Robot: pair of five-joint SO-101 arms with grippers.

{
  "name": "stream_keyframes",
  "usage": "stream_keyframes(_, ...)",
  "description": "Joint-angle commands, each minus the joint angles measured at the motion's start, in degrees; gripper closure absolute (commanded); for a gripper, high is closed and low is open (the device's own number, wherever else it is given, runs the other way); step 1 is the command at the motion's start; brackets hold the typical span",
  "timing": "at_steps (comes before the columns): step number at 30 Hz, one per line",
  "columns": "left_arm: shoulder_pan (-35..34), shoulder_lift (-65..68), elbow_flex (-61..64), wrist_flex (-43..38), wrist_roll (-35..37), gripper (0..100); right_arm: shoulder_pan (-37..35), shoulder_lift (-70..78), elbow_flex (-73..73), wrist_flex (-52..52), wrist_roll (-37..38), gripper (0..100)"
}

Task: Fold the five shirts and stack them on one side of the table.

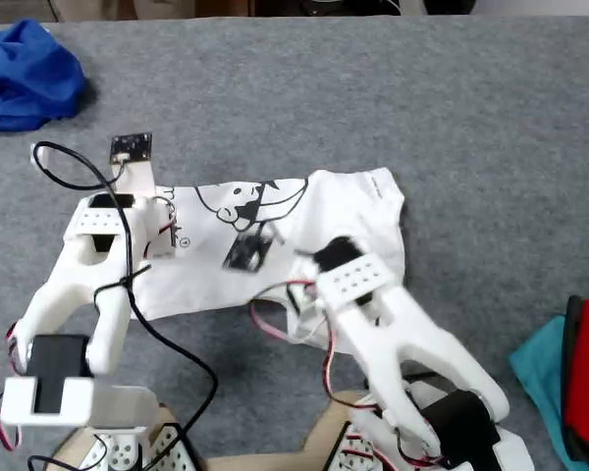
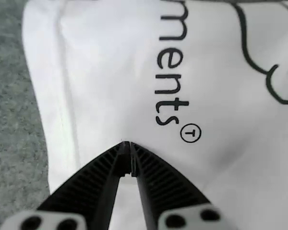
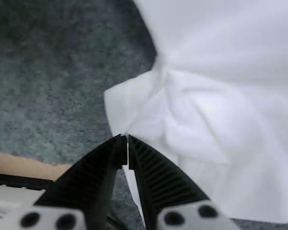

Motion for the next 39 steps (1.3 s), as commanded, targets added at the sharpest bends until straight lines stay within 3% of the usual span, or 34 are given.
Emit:
stream_keyframes(1, 0.53, 3.38, -4.48, -0.44, 0.53, 98, -3.38, -2.24, 1.54, -0.88, 0.18, 98.2)
stream_keyframes(4, 0.18, 5.05, -5.98, -0.35, 0.53, 98, -2.77, -2.33, -1.10, 2.02, 4.31, 98.3)
stream_keyframes(8, -1.05, 4.88, -7.74, -0.26, 0.53, 98, 5.23, -2.33, -12.09, 7.21, 7.12, 98.3)
stream_keyframes(11, -2.02, 5.05, -8.62, -0.26, 0.53, 98, 13.14, -1.54, -18.86, 6.42, 10.46, 98.3)
stream_keyframes(15, -2.20, 5.41, -8.79, -0.35, 0.53, 98, 17.10, 3.12, -20.00, 1.76, 12.92, 98.3)
stream_keyframes(23, -1.76, 5.41, -8.79, -0.44, 0.53, 98, 16.84, 17.01, -19.74, -3.43, 12.66, 98.3)
stream_keyframes(29, -1.85, 5.41, -8.79, -0.53, 0.53, 98, 16.31, 17.27, -17.27, -1.67, 12.92, 98.4)
stream_keyframes(39, -1.85, 5.41, -8.79, -0.70, 0.53, 98, 9.27, 17.19, -10.42, -1.49, 12.22, 99.3)
